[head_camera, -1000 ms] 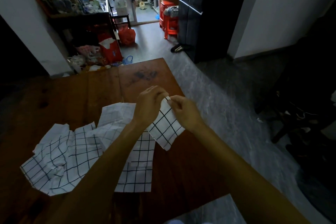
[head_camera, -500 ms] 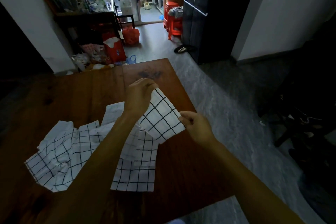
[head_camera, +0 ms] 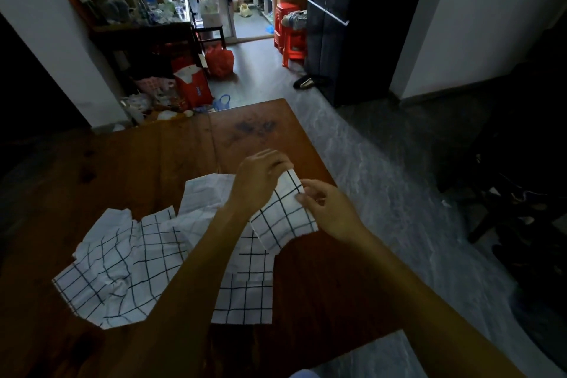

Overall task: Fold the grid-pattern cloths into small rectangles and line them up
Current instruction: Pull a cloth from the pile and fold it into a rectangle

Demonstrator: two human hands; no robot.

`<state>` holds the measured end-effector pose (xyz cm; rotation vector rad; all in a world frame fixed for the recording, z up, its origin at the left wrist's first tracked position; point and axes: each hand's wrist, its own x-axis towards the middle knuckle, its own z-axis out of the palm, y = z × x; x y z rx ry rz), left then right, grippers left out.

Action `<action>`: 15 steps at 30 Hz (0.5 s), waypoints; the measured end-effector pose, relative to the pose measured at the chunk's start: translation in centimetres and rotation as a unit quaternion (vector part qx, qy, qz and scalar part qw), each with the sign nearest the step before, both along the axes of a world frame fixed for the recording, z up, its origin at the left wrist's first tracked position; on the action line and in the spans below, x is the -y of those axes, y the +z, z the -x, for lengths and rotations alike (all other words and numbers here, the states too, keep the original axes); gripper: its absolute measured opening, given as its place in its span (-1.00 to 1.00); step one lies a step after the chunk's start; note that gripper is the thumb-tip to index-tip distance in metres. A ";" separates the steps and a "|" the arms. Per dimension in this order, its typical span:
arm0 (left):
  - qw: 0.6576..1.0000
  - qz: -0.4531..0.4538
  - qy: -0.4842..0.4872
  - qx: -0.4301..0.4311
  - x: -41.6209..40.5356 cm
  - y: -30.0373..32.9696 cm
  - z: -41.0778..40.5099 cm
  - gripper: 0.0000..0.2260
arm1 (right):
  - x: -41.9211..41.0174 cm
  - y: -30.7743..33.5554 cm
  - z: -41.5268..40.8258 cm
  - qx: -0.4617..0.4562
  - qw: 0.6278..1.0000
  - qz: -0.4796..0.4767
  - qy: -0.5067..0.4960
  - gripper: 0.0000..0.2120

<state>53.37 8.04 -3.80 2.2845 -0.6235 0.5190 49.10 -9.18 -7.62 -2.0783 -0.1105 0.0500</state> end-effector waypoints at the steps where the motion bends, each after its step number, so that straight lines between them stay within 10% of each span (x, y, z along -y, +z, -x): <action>1: 1.000 0.013 -0.009 -0.003 -0.2 -0.1 0.3 -0.76 | -0.4 0.1 -0.1 0.004 1.000 -0.010 0.000 -0.77; 15: 0.911 0.293 -0.011 -0.289 -4.3 -6.3 7.0 -0.72 | -2.8 -1.4 5.3 -0.108 0.967 -0.186 -0.134 -0.89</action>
